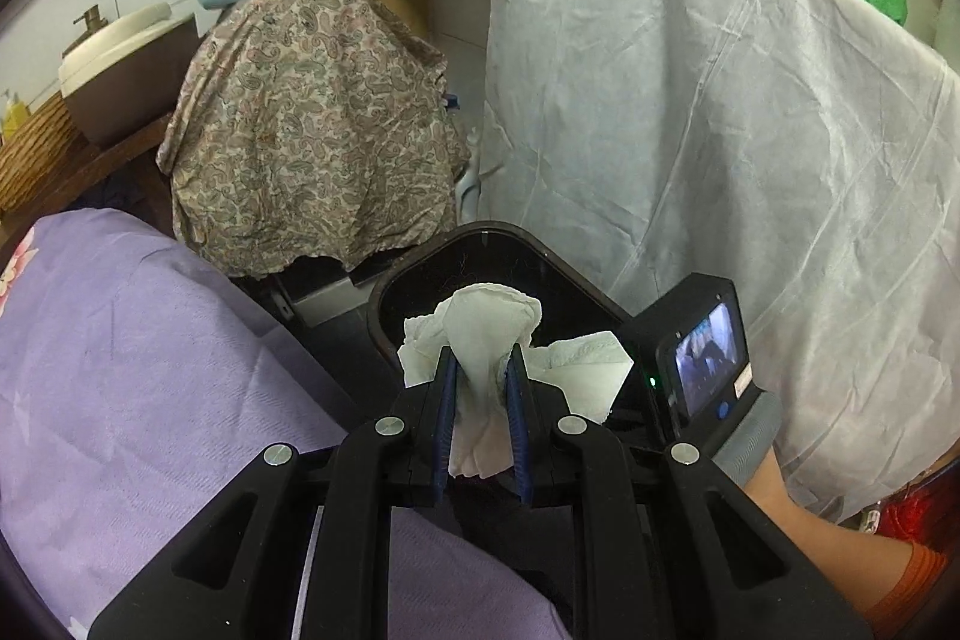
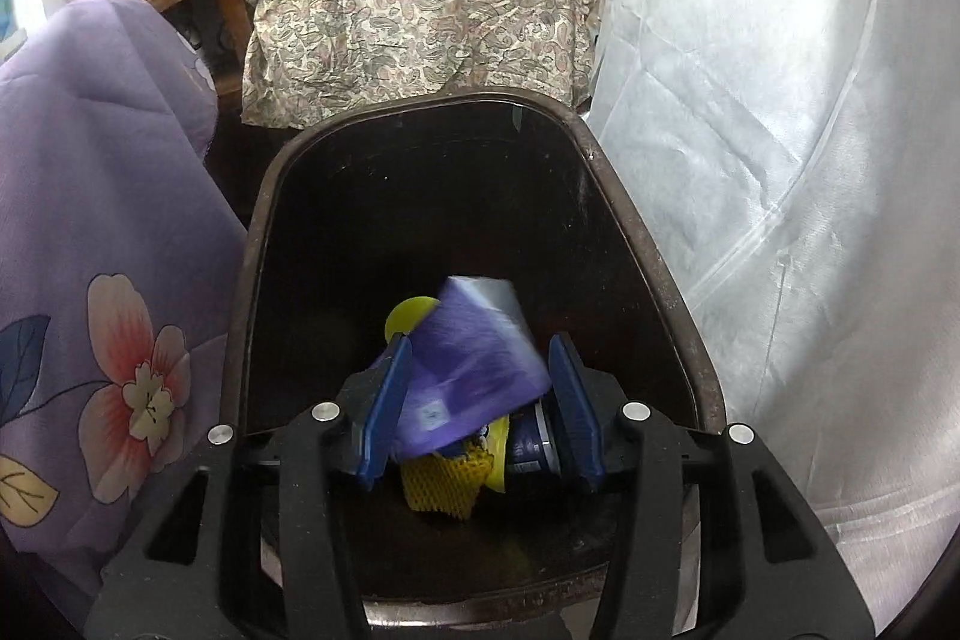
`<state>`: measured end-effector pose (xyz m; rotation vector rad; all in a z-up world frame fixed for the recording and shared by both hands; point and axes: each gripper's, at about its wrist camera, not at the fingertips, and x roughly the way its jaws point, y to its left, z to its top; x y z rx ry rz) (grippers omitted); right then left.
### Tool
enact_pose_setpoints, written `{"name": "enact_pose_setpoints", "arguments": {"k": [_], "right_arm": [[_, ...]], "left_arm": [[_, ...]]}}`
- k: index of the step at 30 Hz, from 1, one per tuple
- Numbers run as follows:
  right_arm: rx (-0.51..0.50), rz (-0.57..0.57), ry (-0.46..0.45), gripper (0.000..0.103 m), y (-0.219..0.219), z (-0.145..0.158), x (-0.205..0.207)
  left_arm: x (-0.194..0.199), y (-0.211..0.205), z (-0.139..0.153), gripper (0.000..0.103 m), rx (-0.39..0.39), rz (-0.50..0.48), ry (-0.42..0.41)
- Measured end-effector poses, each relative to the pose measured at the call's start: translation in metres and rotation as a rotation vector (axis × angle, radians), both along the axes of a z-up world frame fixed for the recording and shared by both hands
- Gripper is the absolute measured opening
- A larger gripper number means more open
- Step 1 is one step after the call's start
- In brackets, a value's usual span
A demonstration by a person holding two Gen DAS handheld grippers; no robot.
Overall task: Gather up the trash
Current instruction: 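Open the right tool over the bin while the left tool releases the tissue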
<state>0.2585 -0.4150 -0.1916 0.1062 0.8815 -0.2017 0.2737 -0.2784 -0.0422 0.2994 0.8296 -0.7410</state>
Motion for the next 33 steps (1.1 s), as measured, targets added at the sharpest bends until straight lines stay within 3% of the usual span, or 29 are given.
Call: {"name": "enact_pose_setpoints", "arguments": {"k": [6,9,14,31,33], "right_arm": [[-0.042,0.019,-0.035,0.055,0.009,0.012,-0.019],[-0.058,0.027,-0.038,0.055,0.011,0.017,-0.028],[-0.069,0.009,-0.069,0.055,0.01,0.026,-0.05],[-0.064,-0.01,-0.116,0.056,0.015,0.037,-0.092],[-0.061,-0.011,-0.119,0.056,0.015,0.037,-0.094]], "left_arm": [[0.021,-0.02,-0.011,0.016,0.007,0.018,0.077],[0.027,-0.037,-0.019,0.017,0.048,0.012,0.065],[0.048,-0.061,-0.043,0.016,0.077,0.013,0.179],[0.065,-0.109,-0.095,0.016,0.179,0.016,0.258],[0.066,-0.112,-0.099,0.024,0.175,0.021,0.266]]}}
